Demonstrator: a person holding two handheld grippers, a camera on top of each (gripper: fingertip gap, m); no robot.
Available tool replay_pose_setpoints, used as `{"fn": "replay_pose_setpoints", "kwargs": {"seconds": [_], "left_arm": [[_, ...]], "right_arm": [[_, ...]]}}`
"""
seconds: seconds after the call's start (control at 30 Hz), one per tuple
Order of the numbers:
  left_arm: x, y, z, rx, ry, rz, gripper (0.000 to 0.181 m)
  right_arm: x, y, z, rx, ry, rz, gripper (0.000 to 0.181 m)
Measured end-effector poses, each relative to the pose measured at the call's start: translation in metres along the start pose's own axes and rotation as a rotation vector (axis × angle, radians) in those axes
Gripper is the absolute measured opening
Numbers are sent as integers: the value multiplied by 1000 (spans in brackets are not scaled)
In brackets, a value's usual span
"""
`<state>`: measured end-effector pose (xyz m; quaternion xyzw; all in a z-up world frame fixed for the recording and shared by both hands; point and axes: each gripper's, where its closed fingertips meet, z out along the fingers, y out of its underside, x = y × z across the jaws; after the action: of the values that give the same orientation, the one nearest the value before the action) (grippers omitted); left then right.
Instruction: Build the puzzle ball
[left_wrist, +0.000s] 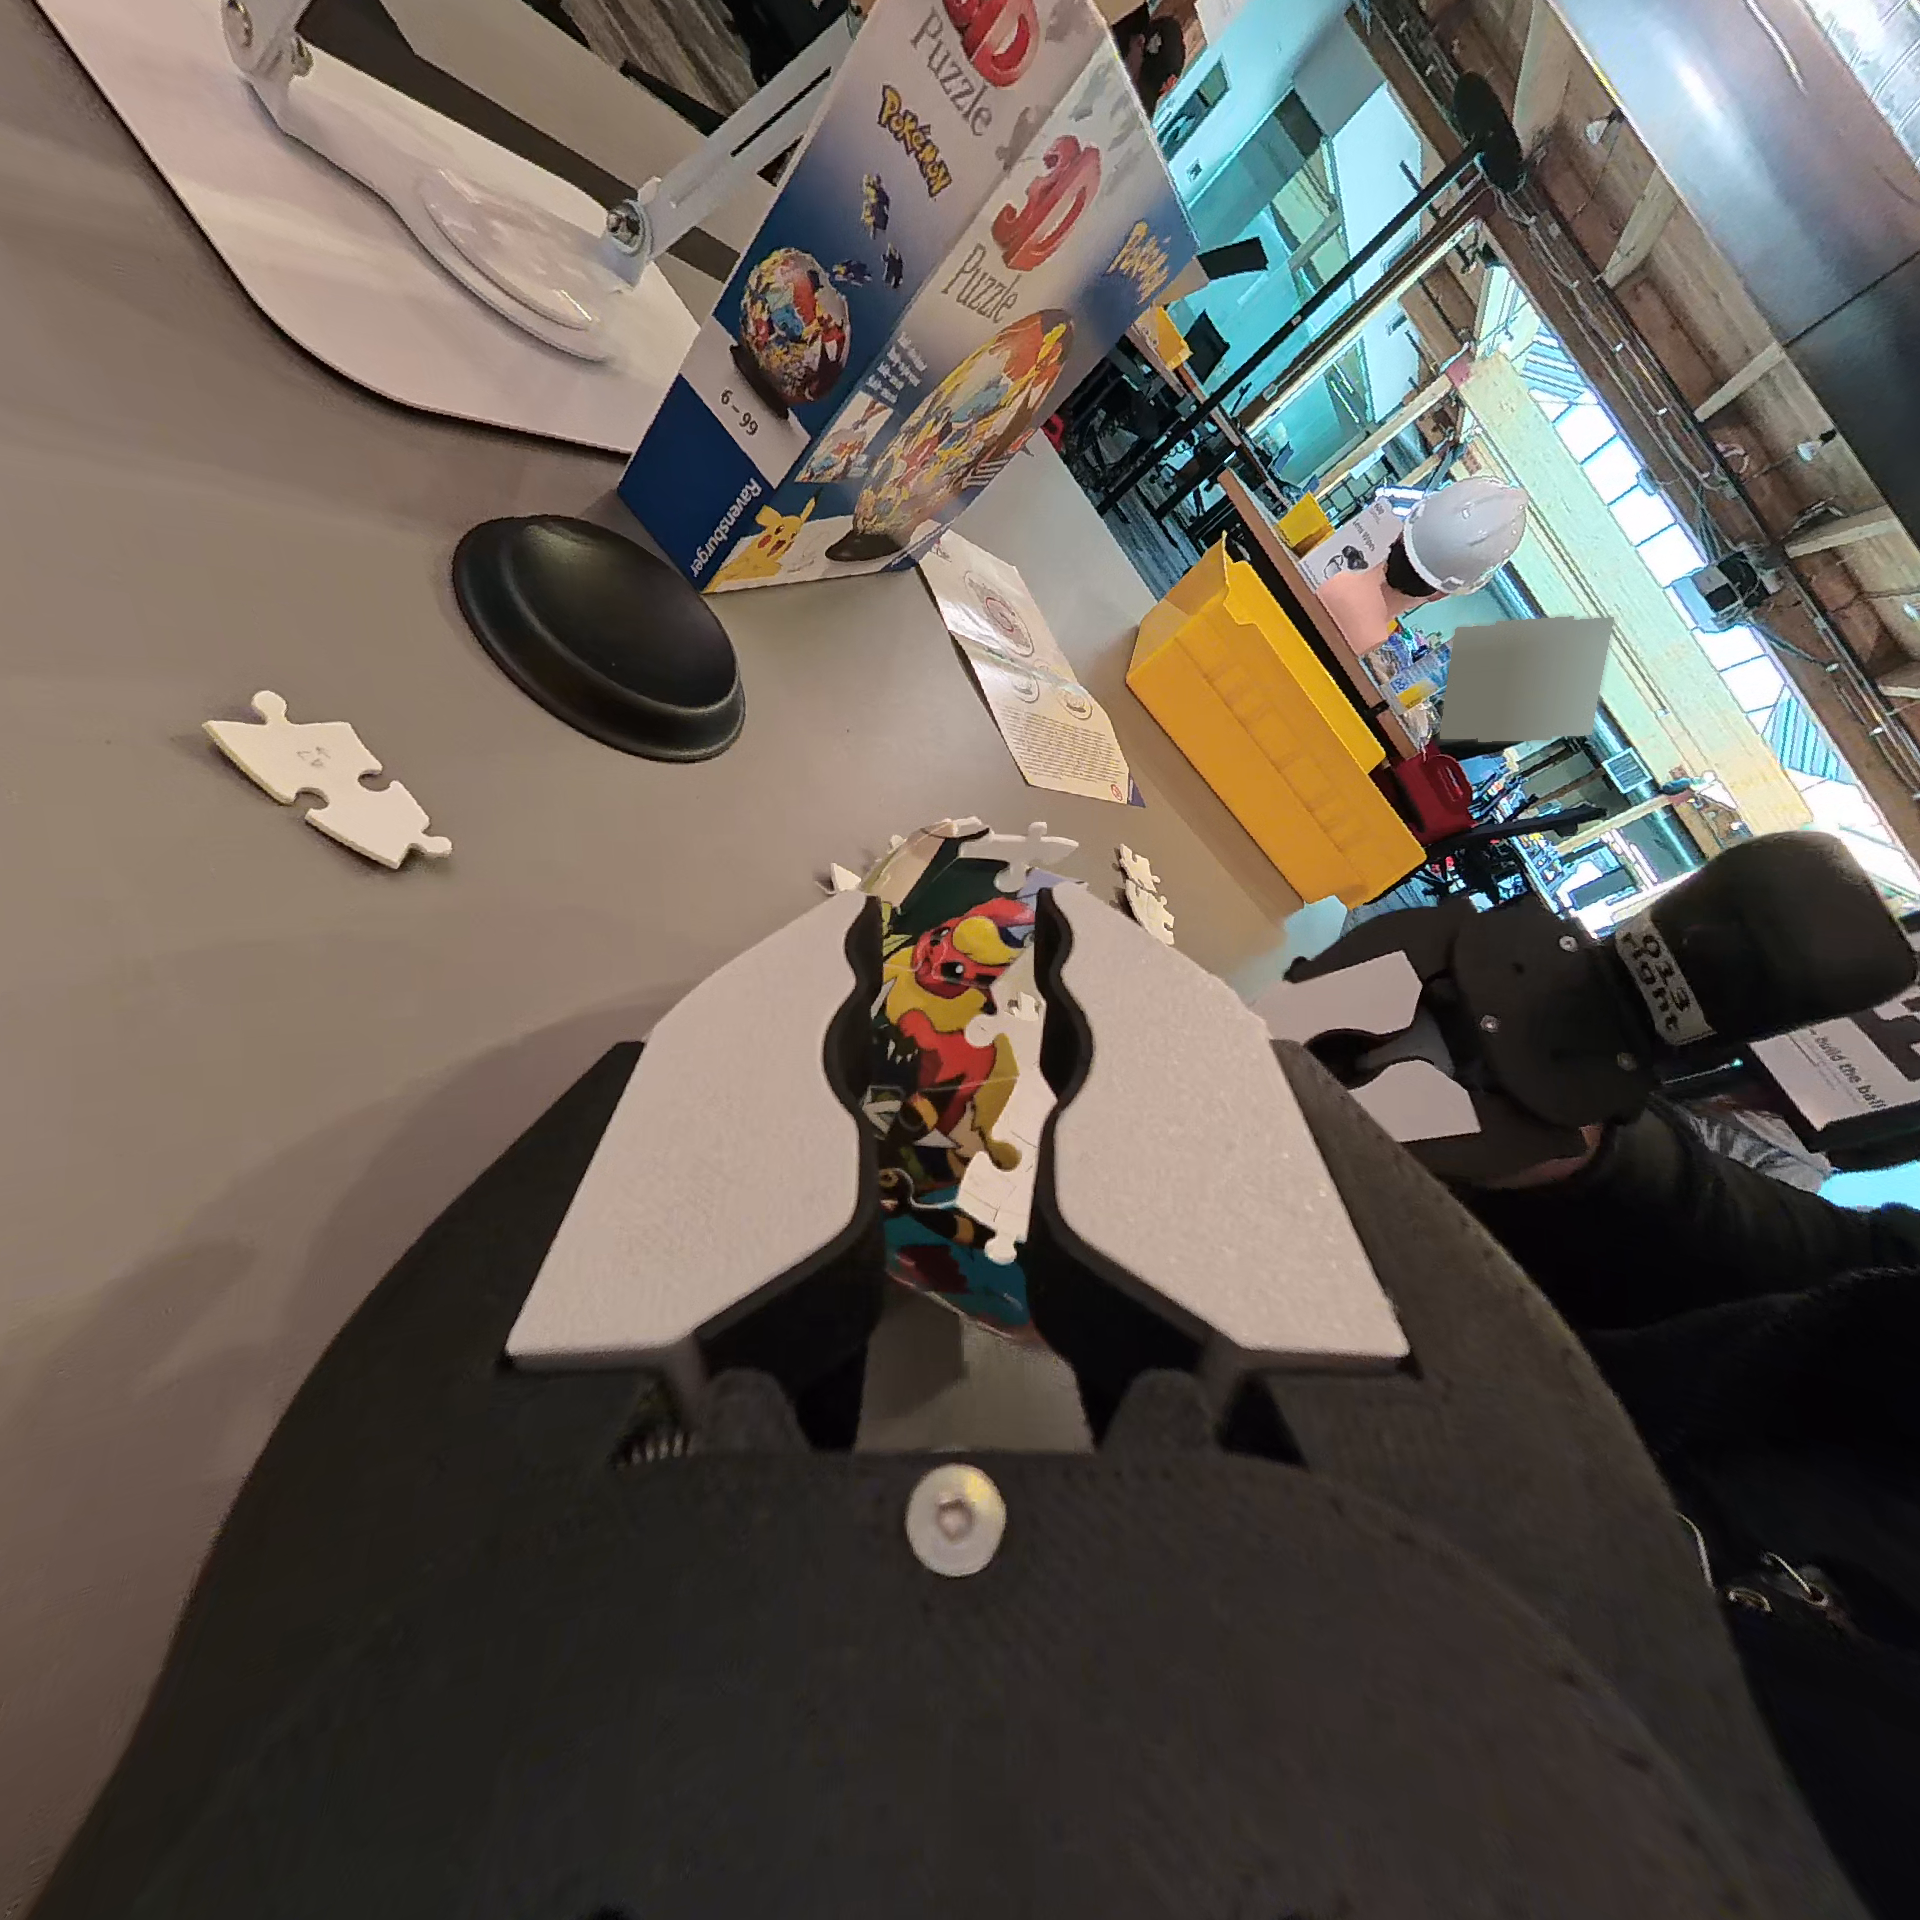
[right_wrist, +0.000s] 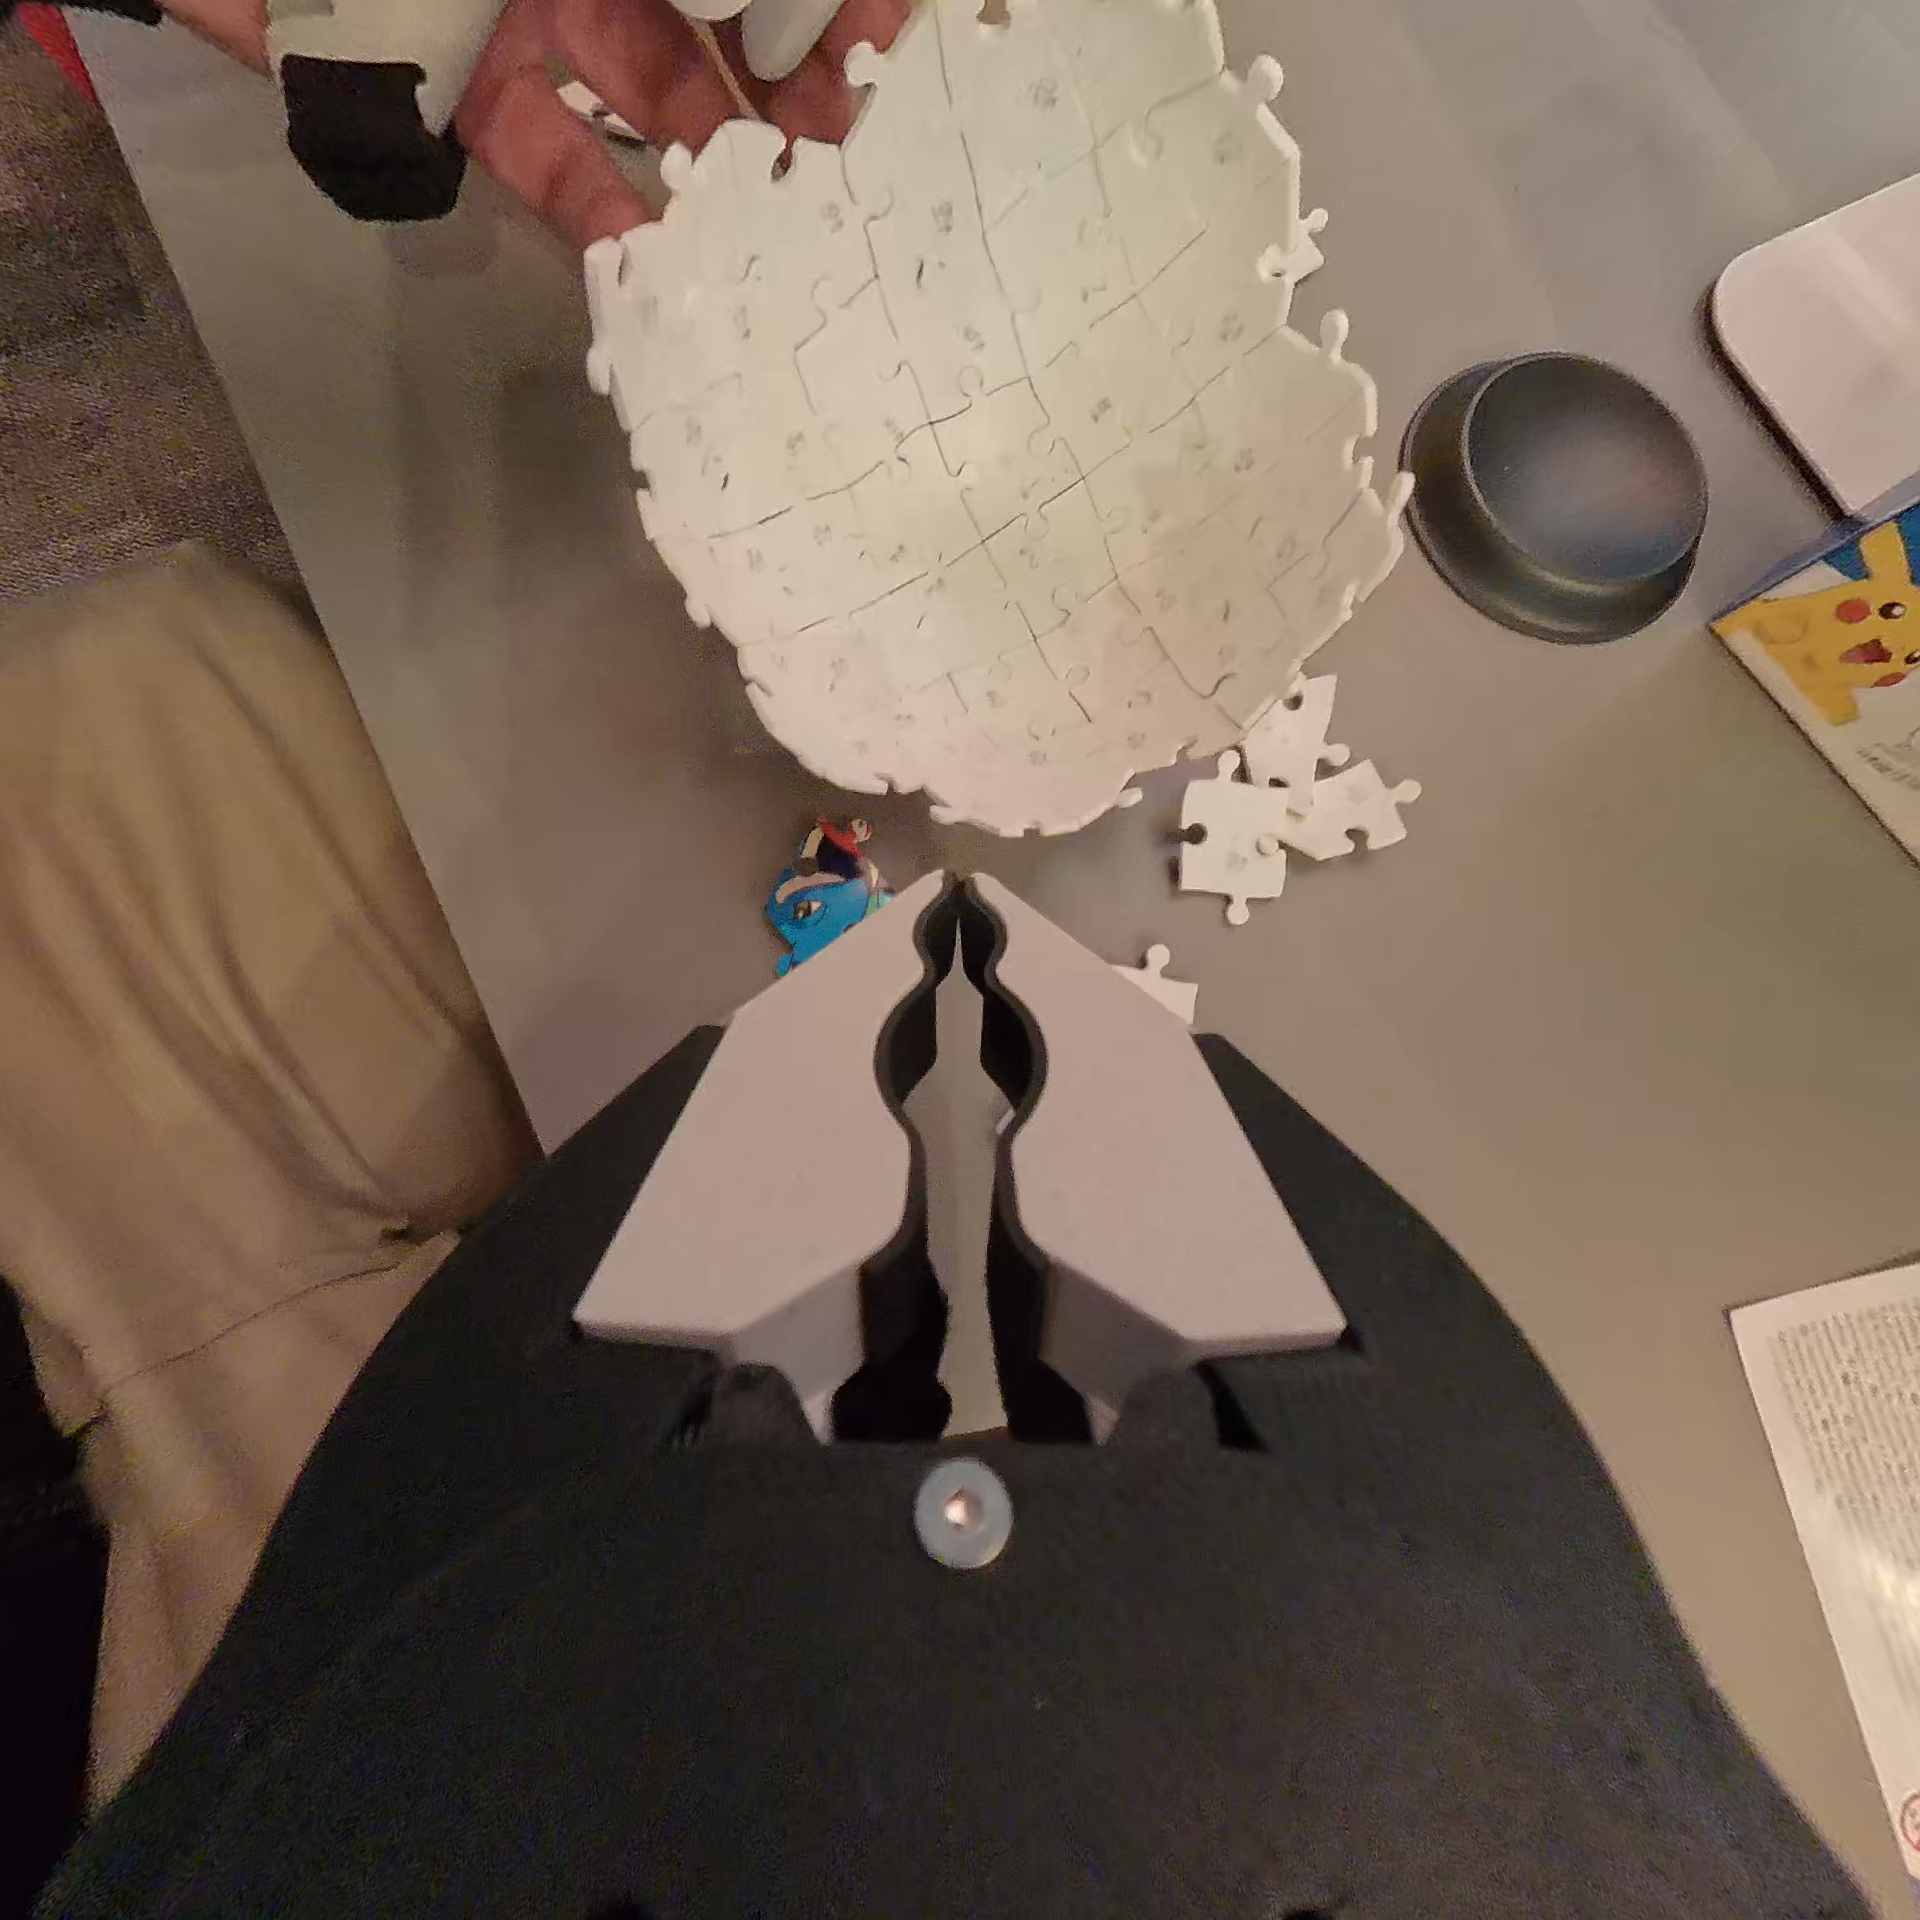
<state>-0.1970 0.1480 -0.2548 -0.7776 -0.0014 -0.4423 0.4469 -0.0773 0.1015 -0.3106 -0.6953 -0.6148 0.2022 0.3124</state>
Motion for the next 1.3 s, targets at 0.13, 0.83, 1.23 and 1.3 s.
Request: {"fn": "replay_pose_setpoints", "kwargs": {"seconds": [0.13,0.83,1.23,1.3], "left_arm": [[0,0,0,-2,0,3,27],[1,-5,0,5,14,0,28],[1,-8,5,7,13,2,28],[0,-9,5,7,13,0,29]], "right_arm": [[-18,7,0,-23,-75,-59,23],[-24,17,18,-9,5,63,0],[-4,26,27,-82,107,72,34],[3,24,29,-76,148,78,24]]}}
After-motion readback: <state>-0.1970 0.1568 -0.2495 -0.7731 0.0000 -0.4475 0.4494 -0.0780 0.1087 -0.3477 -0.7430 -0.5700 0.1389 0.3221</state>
